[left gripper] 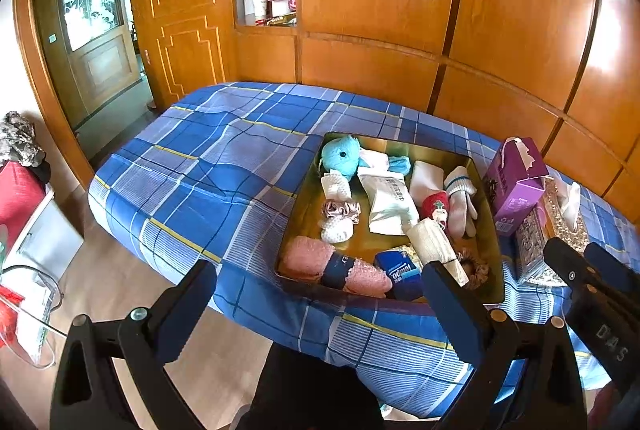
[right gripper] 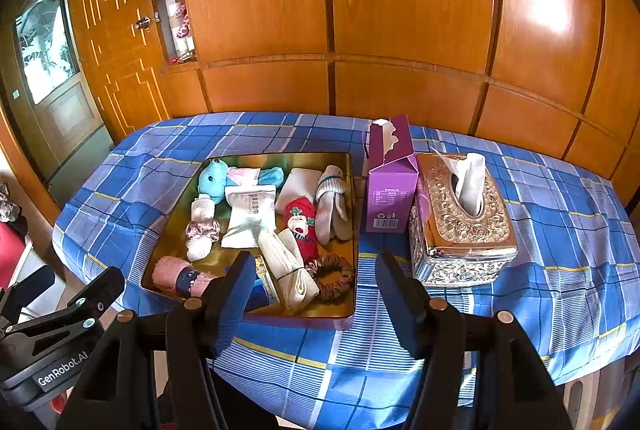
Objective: Organize soft objects
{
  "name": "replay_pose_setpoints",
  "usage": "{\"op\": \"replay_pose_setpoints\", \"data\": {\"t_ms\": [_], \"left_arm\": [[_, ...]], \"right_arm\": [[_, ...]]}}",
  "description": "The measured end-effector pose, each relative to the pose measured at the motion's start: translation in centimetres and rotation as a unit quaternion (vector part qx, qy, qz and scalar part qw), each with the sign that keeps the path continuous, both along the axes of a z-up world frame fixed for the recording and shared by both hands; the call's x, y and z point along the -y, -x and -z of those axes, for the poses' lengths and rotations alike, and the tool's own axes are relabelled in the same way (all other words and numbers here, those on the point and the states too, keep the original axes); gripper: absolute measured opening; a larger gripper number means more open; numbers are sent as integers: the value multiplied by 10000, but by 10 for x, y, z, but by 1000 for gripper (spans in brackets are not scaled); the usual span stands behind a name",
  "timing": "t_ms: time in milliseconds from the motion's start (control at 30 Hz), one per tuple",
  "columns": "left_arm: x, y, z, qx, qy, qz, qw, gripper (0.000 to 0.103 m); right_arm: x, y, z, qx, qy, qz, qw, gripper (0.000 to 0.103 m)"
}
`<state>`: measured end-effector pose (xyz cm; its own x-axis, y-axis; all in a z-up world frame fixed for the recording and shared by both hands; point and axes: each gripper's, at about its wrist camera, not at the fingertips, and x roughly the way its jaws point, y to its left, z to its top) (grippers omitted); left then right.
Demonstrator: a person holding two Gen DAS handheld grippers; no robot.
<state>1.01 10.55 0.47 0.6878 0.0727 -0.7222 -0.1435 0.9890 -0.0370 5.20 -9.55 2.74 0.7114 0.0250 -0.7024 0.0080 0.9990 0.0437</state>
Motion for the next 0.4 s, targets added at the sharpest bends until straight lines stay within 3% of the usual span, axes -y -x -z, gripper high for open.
{"op": "replay_pose_setpoints", "data": {"t_ms": [400], "left_arm": [[-1,-3,5,-67,21,8,10000,103]], "right_arm": [[0,-6,4,-68,-22,42,10000,63]]}}
